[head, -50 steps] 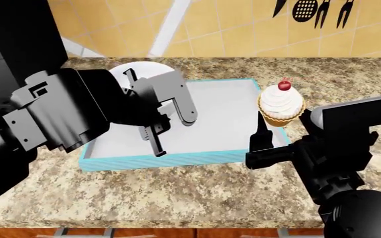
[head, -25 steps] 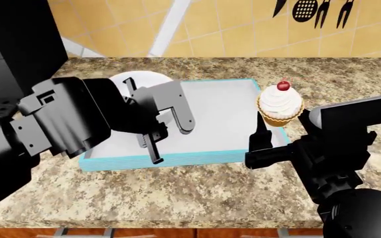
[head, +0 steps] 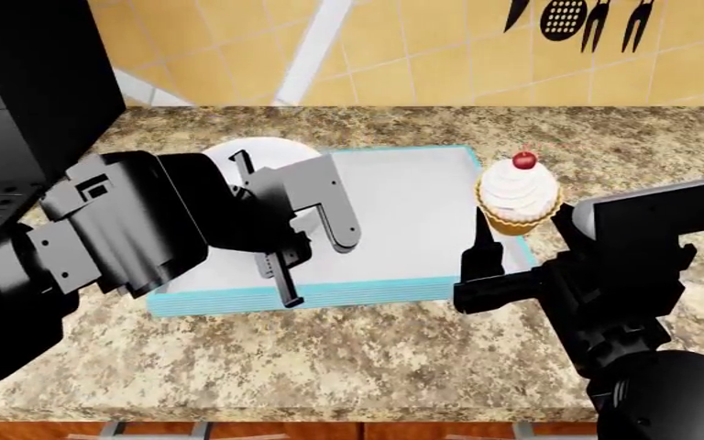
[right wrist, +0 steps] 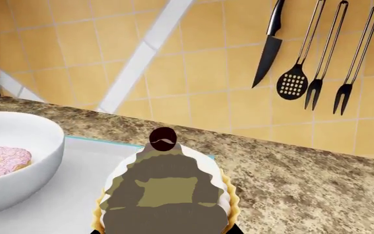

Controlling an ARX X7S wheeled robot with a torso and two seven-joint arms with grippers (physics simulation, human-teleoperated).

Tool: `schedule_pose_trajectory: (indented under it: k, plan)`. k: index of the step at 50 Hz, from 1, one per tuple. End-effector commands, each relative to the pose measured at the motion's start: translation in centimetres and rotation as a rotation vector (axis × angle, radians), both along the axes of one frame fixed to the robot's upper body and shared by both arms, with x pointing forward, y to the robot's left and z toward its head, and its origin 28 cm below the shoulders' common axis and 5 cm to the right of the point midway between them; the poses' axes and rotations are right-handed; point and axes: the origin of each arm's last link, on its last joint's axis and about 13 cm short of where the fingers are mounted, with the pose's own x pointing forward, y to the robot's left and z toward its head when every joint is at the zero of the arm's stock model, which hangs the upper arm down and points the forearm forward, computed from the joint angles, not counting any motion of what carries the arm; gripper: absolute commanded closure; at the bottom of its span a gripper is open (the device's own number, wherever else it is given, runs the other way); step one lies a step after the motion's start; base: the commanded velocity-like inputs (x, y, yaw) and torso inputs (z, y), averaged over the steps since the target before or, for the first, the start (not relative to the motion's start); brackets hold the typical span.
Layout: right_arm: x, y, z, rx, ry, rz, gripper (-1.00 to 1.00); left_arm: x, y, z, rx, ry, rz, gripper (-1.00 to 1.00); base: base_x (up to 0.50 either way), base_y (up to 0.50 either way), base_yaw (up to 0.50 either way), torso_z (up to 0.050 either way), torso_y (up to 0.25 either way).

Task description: Pick up the bowl with donut and place it on the tray. Pick up the cupcake and place it on the tray.

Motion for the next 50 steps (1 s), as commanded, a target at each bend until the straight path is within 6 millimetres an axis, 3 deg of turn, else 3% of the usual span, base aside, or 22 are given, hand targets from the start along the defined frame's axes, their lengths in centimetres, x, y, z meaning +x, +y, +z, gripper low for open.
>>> schedule_pose_trajectory:
  k: [1,19,20,38,50]
  plan:
    - [0.1,-0.1,0.0,-0.012,-0.009,-0.001,1.00,0.2,0.1,0.3,0.003,-0.045,0.009,1.00,0.00,0.00,0.00,0.000,0.000]
    - [0.2,-0.1,-0.1,-0.010,-0.009,0.002,1.00,0.3,0.2,-0.1,0.018,-0.022,0.016,1.00,0.00,0.00,0.00,0.000,0.001]
    - [0.2,-0.1,-0.1,-0.010,-0.010,0.002,1.00,0.3,0.1,-0.1,0.018,-0.021,0.016,-1.00,0.00,0.00,0.00,0.000,0.000]
    - [0.2,-0.1,-0.1,-0.007,-0.013,0.006,1.00,0.0,0.1,0.1,0.016,-0.030,0.012,-1.00,0.00,0.00,0.00,0.000,0.000]
    - [0.3,-0.1,-0.1,-0.004,-0.015,0.010,1.00,-0.6,0.6,1.3,-0.053,-0.068,0.013,-1.00,0.00,0.00,0.00,0.000,0.000]
